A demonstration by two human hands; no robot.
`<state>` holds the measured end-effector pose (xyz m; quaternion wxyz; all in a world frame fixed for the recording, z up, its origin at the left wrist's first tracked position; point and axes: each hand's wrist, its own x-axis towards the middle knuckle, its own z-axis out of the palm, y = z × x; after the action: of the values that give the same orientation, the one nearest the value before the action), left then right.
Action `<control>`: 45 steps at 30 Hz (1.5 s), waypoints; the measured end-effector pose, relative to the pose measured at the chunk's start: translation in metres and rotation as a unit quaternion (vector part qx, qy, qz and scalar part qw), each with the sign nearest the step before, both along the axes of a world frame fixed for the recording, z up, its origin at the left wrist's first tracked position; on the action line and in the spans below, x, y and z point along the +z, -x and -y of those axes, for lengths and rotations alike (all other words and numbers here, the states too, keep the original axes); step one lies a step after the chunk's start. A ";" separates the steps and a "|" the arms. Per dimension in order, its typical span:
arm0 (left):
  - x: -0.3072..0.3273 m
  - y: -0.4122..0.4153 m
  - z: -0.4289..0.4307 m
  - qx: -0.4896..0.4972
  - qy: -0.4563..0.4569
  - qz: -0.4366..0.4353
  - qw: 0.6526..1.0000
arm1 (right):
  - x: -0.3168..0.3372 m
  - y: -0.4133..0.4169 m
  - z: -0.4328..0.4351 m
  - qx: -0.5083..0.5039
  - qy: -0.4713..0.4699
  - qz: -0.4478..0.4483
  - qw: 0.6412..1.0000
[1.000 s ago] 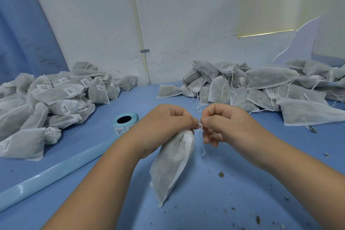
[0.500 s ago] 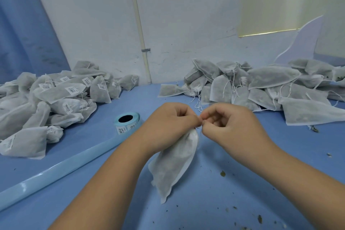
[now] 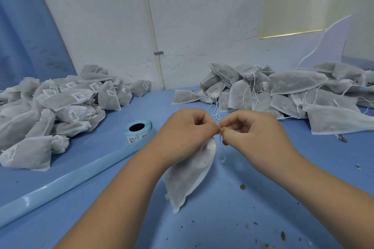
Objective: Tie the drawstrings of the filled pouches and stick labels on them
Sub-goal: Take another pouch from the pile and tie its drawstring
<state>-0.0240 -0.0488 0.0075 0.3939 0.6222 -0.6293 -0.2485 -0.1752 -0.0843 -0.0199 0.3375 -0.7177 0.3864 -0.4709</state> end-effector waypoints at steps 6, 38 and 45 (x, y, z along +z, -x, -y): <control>0.000 0.000 0.001 0.008 0.024 0.016 1.000 | 0.000 0.001 -0.002 -0.015 0.017 -0.049 0.999; 0.004 -0.002 -0.003 -0.063 -0.054 -0.176 0.981 | 0.003 0.002 0.001 -0.001 0.015 0.042 0.999; 0.005 -0.003 -0.003 -0.046 -0.040 -0.157 0.986 | 0.003 0.002 -0.006 0.004 0.066 0.013 0.998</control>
<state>-0.0213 -0.0455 0.0127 0.4504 0.5612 -0.5772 -0.3861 -0.1769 -0.0782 -0.0168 0.2960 -0.7342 0.3470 -0.5030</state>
